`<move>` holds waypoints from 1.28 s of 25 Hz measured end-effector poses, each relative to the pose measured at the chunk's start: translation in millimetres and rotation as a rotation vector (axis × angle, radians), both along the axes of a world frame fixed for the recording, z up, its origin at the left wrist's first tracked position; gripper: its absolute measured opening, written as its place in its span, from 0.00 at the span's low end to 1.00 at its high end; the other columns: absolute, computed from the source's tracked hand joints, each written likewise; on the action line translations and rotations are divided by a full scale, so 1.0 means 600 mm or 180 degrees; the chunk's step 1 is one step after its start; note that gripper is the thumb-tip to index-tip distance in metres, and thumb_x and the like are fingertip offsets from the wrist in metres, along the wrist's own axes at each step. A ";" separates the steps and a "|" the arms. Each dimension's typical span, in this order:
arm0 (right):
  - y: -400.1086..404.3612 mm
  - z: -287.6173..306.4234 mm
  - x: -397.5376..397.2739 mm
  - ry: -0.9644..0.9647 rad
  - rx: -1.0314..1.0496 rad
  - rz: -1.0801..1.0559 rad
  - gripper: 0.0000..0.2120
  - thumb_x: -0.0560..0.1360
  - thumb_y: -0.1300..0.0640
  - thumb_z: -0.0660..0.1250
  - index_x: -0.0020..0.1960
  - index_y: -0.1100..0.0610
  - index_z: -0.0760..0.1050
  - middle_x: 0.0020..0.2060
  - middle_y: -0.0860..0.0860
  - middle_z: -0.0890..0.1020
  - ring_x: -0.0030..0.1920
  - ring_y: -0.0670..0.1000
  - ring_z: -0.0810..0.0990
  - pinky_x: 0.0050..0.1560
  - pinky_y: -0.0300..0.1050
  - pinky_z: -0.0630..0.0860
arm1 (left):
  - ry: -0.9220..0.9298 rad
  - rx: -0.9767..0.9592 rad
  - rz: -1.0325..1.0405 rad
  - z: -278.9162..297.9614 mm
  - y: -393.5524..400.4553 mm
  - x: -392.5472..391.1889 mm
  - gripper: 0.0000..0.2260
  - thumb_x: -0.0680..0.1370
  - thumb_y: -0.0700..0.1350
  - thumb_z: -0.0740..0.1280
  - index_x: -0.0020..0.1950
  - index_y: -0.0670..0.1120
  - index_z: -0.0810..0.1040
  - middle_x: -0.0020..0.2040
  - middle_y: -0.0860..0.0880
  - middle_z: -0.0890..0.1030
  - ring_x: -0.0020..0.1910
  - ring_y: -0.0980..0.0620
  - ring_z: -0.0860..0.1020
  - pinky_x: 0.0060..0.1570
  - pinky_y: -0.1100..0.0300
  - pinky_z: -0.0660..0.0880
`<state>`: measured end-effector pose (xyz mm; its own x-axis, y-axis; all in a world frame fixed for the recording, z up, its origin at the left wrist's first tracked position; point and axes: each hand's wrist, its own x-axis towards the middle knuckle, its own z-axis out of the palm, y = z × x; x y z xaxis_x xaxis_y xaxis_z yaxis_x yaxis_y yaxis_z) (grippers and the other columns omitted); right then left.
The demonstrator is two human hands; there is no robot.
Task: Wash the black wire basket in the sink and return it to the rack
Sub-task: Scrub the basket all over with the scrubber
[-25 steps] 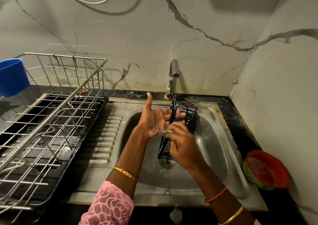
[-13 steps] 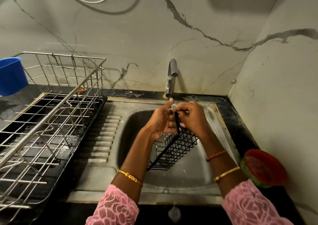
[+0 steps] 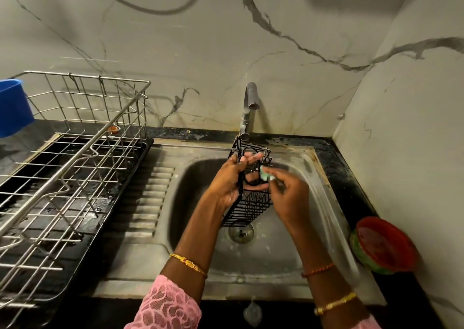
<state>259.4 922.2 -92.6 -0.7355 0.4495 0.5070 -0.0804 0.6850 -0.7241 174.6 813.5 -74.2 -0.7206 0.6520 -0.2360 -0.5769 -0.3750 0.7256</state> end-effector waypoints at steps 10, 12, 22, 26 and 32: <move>0.015 0.022 -0.076 -0.0234 0.0281 -0.0057 0.14 0.73 0.69 0.64 0.56 0.60 0.79 0.53 0.55 0.82 0.55 0.52 0.78 0.57 0.49 0.76 | 0.0190 -0.0433 -0.0456 -0.019 -0.011 0.009 0.12 0.84 0.44 0.50 0.63 0.44 0.69 0.44 0.44 0.76 0.38 0.50 0.78 0.44 0.45 0.81; 0.019 0.030 -0.085 -0.0299 0.0467 0.0002 0.15 0.74 0.69 0.63 0.58 0.59 0.78 0.54 0.55 0.81 0.56 0.52 0.76 0.59 0.50 0.75 | 0.0123 -0.0255 -0.0339 -0.022 -0.005 0.010 0.11 0.84 0.43 0.50 0.60 0.44 0.70 0.44 0.43 0.73 0.38 0.50 0.74 0.42 0.48 0.79; -0.072 -0.054 0.022 -0.0181 0.0511 0.0554 0.19 0.71 0.70 0.61 0.59 0.61 0.77 0.50 0.55 0.74 0.53 0.49 0.73 0.56 0.36 0.70 | -0.0238 0.0307 0.0075 -0.037 0.001 -0.003 0.17 0.84 0.47 0.51 0.70 0.44 0.67 0.61 0.39 0.79 0.52 0.39 0.81 0.51 0.46 0.79; -0.058 -0.053 0.021 -0.0067 0.0726 0.0952 0.17 0.72 0.65 0.58 0.59 0.62 0.77 0.51 0.56 0.75 0.55 0.50 0.73 0.58 0.36 0.70 | -0.0367 0.0394 0.0191 -0.041 -0.009 -0.019 0.18 0.84 0.48 0.51 0.71 0.45 0.66 0.60 0.39 0.79 0.51 0.37 0.81 0.52 0.42 0.77; -0.002 -0.063 0.035 0.0298 0.0252 -0.0011 0.14 0.68 0.73 0.69 0.51 0.62 0.80 0.46 0.54 0.77 0.48 0.42 0.73 0.51 0.26 0.68 | -0.0455 0.0595 0.0398 -0.039 -0.010 -0.025 0.16 0.84 0.51 0.50 0.66 0.46 0.69 0.55 0.41 0.82 0.48 0.38 0.83 0.40 0.38 0.79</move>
<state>280.2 921.1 -130.1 -0.6819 0.4077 0.6073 -0.1426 0.7402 -0.6571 159.9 807.8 -97.5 -0.7662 0.6019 -0.2251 -0.6095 -0.5695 0.5515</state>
